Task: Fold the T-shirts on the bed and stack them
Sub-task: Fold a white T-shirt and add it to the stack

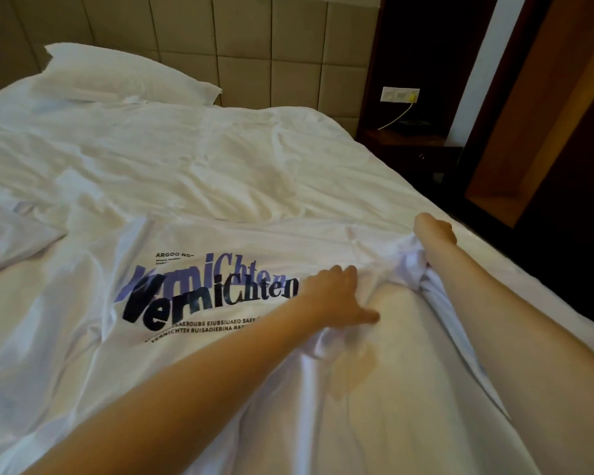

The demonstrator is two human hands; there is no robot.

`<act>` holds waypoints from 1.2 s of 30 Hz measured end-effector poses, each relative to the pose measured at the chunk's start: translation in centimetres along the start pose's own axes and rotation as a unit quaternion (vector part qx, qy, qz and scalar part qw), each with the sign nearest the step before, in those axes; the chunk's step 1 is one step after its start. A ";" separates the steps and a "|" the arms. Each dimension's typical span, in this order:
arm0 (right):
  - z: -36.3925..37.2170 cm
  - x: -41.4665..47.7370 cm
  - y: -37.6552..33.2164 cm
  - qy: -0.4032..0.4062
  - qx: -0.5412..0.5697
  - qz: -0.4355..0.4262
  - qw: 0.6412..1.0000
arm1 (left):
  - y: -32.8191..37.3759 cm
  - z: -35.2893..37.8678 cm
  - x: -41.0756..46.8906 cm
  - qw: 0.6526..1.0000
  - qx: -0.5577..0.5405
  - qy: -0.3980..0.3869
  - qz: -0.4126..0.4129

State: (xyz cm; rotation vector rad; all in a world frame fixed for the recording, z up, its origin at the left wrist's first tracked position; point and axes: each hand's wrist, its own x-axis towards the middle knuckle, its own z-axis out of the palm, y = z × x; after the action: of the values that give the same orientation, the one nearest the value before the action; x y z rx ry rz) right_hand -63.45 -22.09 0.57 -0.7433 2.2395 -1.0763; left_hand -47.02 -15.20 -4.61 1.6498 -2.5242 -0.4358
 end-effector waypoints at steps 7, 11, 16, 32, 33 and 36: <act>0.4 1.4 2.5 -0.110 -0.272 -0.097 0.951 | 1.1 1.5 -0.4 0.985 0.168 0.022 0.007; -0.8 2.1 1.9 0.002 -0.069 -0.192 0.979 | -0.6 -2.0 0.0 0.990 -0.134 0.049 0.012; -2.1 3.1 1.2 0.073 -0.003 -0.172 0.982 | -0.9 -1.6 0.3 0.974 -0.182 -0.131 0.039; 0.2 4.1 2.0 -0.114 -0.438 -0.141 0.881 | -7.5 -2.9 9.9 0.990 0.007 0.127 -0.064; 0.7 4.2 1.9 -0.143 -0.469 -0.142 0.860 | -8.1 -2.6 10.3 0.990 0.065 0.110 -0.060; 1.7 4.9 1.4 -0.200 -0.519 -0.130 0.821 | -9.4 -2.0 11.7 0.979 0.194 0.053 -0.027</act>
State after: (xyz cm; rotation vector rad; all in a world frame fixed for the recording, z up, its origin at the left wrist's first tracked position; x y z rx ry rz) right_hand -66.09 -25.49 -2.62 -1.5567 2.2442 0.3475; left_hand -43.09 -29.72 -6.25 1.8082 -2.6098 0.1533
